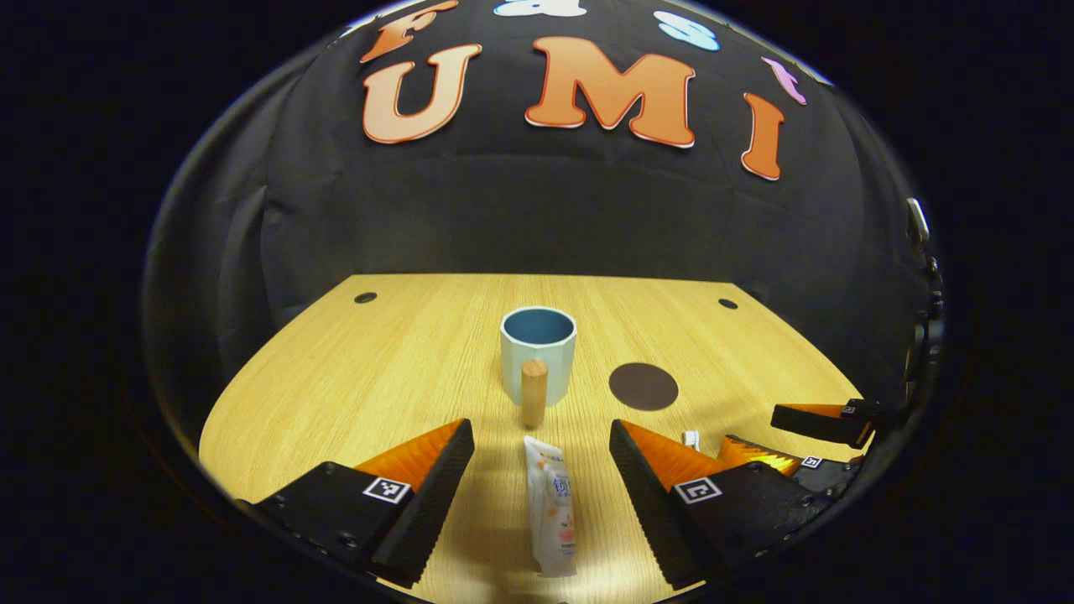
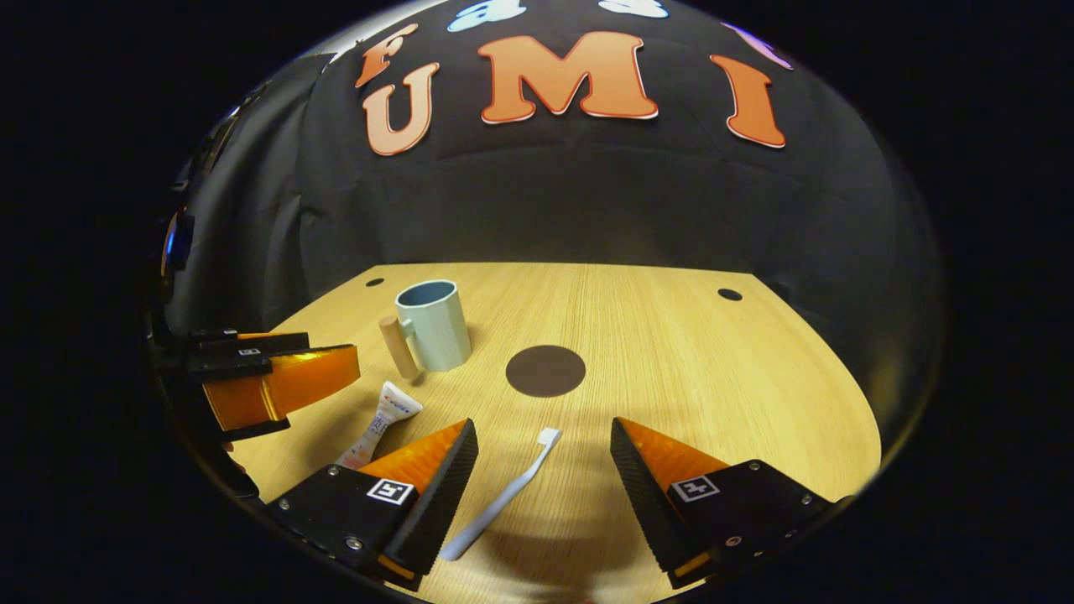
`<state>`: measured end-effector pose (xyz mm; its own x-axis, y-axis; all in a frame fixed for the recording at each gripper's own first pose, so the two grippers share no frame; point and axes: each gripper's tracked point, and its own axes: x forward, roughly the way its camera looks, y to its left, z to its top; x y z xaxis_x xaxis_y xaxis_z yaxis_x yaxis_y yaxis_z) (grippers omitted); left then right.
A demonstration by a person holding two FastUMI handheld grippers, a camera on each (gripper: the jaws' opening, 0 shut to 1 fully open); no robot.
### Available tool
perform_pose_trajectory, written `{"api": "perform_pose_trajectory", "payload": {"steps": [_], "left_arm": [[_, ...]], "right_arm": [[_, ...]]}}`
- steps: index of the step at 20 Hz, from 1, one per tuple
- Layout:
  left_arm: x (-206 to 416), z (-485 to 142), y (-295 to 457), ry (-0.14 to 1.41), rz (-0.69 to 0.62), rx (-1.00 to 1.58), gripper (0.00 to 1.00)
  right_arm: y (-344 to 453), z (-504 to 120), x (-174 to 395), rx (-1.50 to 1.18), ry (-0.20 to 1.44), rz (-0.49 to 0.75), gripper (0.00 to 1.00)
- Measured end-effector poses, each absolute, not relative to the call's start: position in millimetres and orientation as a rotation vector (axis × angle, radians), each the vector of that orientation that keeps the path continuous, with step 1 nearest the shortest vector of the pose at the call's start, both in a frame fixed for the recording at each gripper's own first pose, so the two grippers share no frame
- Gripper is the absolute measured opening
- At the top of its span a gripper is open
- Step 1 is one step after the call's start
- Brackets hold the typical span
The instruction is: Put the toothbrush and toothpaste on the desktop into the cup, then pick up the cup and place it on the coaster on the desktop.
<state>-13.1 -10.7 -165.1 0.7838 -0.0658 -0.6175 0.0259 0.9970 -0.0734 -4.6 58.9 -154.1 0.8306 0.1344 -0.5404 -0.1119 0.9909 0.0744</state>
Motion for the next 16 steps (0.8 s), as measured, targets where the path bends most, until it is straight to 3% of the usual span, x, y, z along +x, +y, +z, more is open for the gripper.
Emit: {"api": "perform_pose_trajectory", "payload": {"steps": [5, 13, 14, 15, 16], "left_arm": [[-19, -196, -14, 0.812, -0.055, -0.076, 0.98], [-29, -224, -16, 1.021, -0.083, -0.061, 0.98], [-34, -232, -14, 1.065, -0.083, -0.072, 0.93], [-34, -239, -12, 1.097, -0.079, -0.086, 0.9], [-38, -247, -12, 1.142, -0.07, -0.105, 0.84]], "right_arm": [[67, -181, -6, 0.064, 0.708, 0.124, 0.91], [71, -211, -15, 0.132, 0.891, 0.098, 0.72], [74, -215, -15, 0.148, 0.913, 0.098, 0.64], [75, -213, -14, 0.151, 0.916, 0.104, 0.66], [75, -217, -12, 0.124, 0.916, 0.118, 0.6]]}}
